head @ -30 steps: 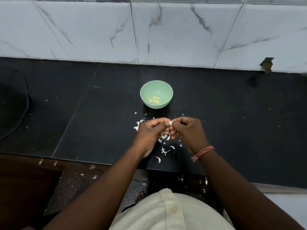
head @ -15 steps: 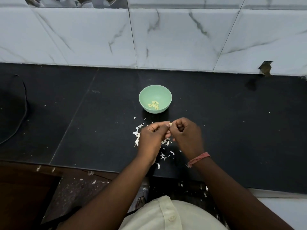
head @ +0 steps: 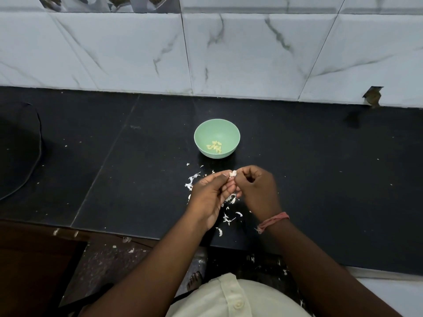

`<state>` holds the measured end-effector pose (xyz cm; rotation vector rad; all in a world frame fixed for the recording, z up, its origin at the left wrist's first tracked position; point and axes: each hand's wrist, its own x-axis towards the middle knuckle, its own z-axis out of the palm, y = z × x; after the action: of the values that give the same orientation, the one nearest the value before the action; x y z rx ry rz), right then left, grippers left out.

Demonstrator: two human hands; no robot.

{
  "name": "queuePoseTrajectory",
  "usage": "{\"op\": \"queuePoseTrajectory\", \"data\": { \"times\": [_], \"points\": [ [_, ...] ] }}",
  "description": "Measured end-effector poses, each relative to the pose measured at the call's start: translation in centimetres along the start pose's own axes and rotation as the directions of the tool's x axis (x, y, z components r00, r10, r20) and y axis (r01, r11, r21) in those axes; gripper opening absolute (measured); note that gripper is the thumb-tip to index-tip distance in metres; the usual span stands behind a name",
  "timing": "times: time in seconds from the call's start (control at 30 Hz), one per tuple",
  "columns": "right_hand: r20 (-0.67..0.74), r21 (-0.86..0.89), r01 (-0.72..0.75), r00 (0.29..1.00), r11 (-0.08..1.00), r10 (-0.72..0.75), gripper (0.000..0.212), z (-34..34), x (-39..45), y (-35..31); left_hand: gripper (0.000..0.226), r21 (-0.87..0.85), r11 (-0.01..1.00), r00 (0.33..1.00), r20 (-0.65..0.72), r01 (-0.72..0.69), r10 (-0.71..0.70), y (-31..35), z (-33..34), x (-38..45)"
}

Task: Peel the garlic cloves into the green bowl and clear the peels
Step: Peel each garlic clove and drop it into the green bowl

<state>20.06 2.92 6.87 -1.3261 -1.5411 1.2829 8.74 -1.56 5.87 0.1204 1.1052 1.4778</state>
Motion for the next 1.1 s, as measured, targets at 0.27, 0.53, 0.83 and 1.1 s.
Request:
{"op": "queuePoseTrajectory", "data": {
  "times": [0.27, 0.53, 0.83, 1.1],
  "points": [
    [0.053, 0.078, -0.068, 0.997, 0.995, 0.064, 0.014, 0.2, 0.2, 0.4, 0.011, -0.118, 0.992, 0.998, -0.045, 0.041, -0.047, 0.0, -0.1, 0.3],
    [0.084, 0.199, -0.063, 0.995, 0.978, 0.047, 0.006, 0.7, 0.2, 0.3, 0.016, -0.028, 0.999, 0.999, -0.03, -0.038, 0.037, 0.0, -0.3, 0.5],
    [0.103, 0.142, -0.034, 0.994, 0.989, 0.02, 0.013, 0.5, 0.9, 0.5, 0.016, 0.091, 0.988, 0.987, -0.093, -0.121, 0.129, -0.1, 0.4, 0.3],
    [0.148, 0.185, -0.069, 0.988, 0.98, 0.041, 0.014, -0.1, 1.8, 0.9, 0.01, 0.182, 0.983, 1.0, 0.026, -0.001, -0.004, 1.8, -0.6, 0.9]
  ]
}}
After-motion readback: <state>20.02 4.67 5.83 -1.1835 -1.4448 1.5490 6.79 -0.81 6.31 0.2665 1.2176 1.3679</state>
